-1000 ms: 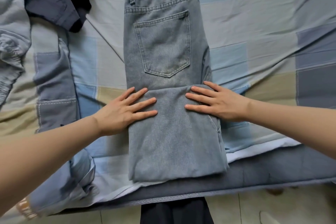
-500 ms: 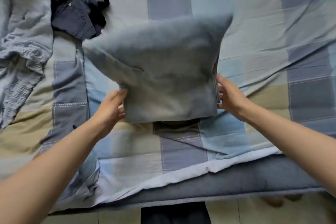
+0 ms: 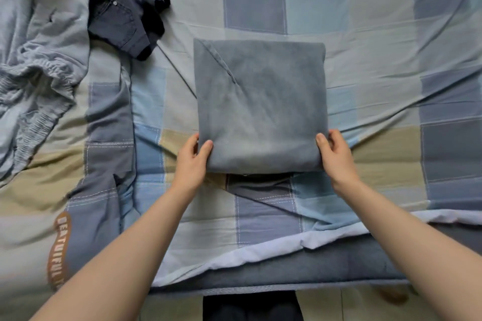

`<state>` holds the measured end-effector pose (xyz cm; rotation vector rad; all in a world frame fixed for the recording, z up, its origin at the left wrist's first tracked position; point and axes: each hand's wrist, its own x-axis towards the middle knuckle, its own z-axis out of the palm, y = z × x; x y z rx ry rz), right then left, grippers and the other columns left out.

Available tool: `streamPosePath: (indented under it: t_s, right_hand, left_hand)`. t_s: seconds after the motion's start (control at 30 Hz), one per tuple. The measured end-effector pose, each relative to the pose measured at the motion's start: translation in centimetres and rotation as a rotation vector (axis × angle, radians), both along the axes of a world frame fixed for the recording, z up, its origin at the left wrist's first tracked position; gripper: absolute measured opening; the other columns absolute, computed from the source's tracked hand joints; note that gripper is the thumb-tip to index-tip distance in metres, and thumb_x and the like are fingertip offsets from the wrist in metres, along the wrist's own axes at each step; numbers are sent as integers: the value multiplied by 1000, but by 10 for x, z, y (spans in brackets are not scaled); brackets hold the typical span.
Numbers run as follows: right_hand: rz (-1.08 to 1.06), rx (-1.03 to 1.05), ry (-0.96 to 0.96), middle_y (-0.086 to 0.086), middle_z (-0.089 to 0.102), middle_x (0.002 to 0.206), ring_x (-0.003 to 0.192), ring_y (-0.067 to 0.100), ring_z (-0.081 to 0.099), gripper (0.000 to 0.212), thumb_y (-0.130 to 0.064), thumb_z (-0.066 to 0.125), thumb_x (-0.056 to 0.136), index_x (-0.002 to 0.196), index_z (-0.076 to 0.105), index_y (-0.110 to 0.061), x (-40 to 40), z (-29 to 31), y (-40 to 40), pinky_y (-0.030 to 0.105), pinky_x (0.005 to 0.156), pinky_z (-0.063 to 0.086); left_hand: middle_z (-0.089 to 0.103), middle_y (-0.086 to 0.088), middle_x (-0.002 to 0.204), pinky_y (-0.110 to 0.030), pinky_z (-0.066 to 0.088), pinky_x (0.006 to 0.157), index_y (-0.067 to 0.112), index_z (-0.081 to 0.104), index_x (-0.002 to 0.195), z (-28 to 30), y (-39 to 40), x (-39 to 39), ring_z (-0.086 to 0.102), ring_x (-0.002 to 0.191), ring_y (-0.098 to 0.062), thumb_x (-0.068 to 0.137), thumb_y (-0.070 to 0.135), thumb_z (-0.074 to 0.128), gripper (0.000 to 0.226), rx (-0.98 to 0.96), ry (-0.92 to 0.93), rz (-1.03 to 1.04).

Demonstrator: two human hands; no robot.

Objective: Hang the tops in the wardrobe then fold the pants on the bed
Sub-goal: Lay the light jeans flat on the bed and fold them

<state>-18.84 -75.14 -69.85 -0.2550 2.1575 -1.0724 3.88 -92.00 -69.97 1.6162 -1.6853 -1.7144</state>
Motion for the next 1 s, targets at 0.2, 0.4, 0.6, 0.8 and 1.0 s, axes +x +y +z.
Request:
streamPosePath:
  t_s: [0.2, 0.4, 0.6, 0.8, 1.0]
  right_hand:
    - [-76, 232, 34, 15, 62, 112, 98, 24, 55, 26, -17, 51, 95, 117, 56, -3, 1, -8, -8, 33, 88, 41]
    - [124, 147, 246, 13, 33, 151, 136, 26, 35, 65, -34, 49, 97, 151, 19, -14, -8, -7, -37, 36, 115, 25]
    - [64, 235, 187, 12, 37, 147, 131, 31, 41, 77, -52, 54, 89, 149, 9, -33, -3, -21, -51, 40, 108, 29]
    - [106, 79, 132, 7, 32, 150, 135, 22, 37, 79, -32, 64, 89, 149, 15, -21, -1, 1, -29, 38, 114, 29]
    - [137, 137, 264, 13, 39, 130, 114, 20, 44, 64, -24, 63, 90, 146, 32, -20, 27, 73, 13, 5, 92, 21]
  left_hand:
    - [62, 0, 84, -32, 46, 76, 9, 62, 91, -20, 2, 3, 55, 84, -16, 98, 29, 55, 23, 8, -217, 100]
    - [58, 4, 111, -31, 43, 100, 24, 43, 139, -17, -21, -13, 57, 105, -13, 94, 40, 58, 50, -106, -188, 70]
    - [59, 9, 111, -21, 40, 92, 27, 39, 139, -26, -27, -40, 58, 105, -9, 90, 36, 66, 56, -32, -102, 122]
    - [59, 11, 103, -19, 43, 83, 34, 42, 134, -4, -2, -32, 58, 95, -1, 92, 30, 59, 46, -150, -118, 165]
    - [59, 4, 125, -14, 36, 93, 19, 52, 133, 70, 33, -16, 52, 111, -6, 95, 19, 59, 39, -378, -162, 51]
